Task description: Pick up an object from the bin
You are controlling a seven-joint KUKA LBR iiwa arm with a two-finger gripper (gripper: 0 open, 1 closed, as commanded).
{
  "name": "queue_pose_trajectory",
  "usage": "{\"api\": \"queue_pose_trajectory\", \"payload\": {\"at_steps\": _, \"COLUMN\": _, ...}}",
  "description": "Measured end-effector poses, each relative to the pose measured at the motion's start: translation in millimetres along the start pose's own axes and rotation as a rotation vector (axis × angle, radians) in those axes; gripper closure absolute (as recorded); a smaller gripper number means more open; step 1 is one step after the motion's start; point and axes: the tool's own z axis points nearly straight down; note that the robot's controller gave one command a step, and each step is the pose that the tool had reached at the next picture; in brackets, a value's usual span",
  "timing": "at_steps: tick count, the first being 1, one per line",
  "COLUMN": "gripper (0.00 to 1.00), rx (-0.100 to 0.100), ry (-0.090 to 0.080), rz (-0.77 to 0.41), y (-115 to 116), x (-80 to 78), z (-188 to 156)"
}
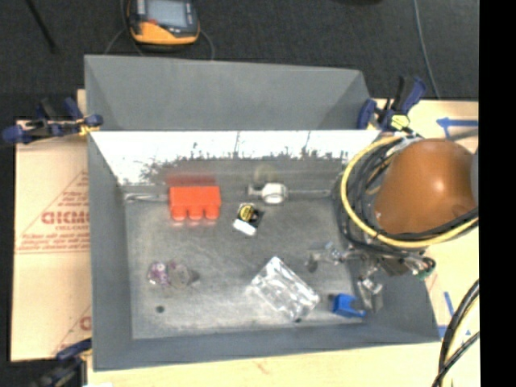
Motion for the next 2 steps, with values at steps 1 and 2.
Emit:
{"api": "queue_pose_trajectory", "payload": {"at_steps": 1, "gripper": 0.0, "rx": 0.002, "ry": -0.003, "rz": -0.18, "y": -17, "x": 26.4, "z": 77}}
{"api": "queue_pose_trajectory", "payload": {"at_steps": 2, "gripper": 0.0, "rx": -0.001, "ry": -0.004, "rz": -0.161, "y": -54, "x": 12.8, "z": 87}}
